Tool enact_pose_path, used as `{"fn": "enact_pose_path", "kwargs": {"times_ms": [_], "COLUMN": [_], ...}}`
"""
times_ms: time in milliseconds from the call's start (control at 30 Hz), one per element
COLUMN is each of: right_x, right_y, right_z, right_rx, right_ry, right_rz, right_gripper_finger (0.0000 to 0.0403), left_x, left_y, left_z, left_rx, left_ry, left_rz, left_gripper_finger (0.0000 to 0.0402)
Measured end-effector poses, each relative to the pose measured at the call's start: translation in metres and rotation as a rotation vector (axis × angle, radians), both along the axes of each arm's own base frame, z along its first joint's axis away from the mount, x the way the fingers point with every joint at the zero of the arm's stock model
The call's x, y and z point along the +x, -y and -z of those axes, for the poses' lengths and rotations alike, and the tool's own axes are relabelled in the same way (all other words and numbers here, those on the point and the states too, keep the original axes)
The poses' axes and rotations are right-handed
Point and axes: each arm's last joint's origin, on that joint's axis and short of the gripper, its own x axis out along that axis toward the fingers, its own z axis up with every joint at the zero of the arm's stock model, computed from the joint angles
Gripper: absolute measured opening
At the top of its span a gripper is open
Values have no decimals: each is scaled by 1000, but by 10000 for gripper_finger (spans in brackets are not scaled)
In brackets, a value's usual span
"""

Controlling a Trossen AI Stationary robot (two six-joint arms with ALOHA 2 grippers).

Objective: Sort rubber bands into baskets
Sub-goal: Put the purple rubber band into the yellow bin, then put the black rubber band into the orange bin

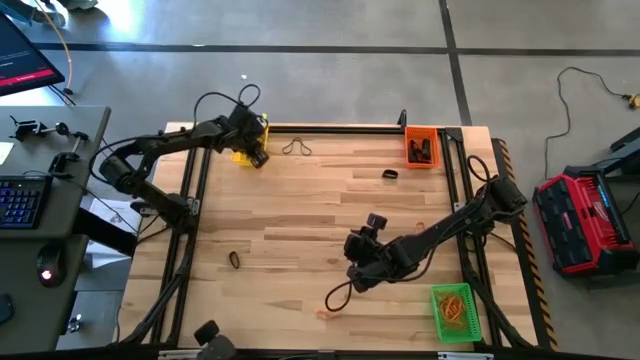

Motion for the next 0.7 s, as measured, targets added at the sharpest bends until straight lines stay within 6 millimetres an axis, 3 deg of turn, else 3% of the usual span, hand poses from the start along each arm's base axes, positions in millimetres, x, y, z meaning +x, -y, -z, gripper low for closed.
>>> {"fn": "enact_pose_path", "kwargs": {"times_ms": [400,700], "right_x": [5,26], "right_y": [11,40], "right_z": [2,0], "right_rx": [74,196], "right_ry": [-43,-24], "right_rz": [6,-8], "right_gripper_finger": [142,116], "left_x": [9,11], "left_y": [10,43], "left_z": [-3,-23], "left_rx": [33,214], "left_ry": [-18,214], "left_rz": [59,122], "left_gripper_finger": [107,57]}}
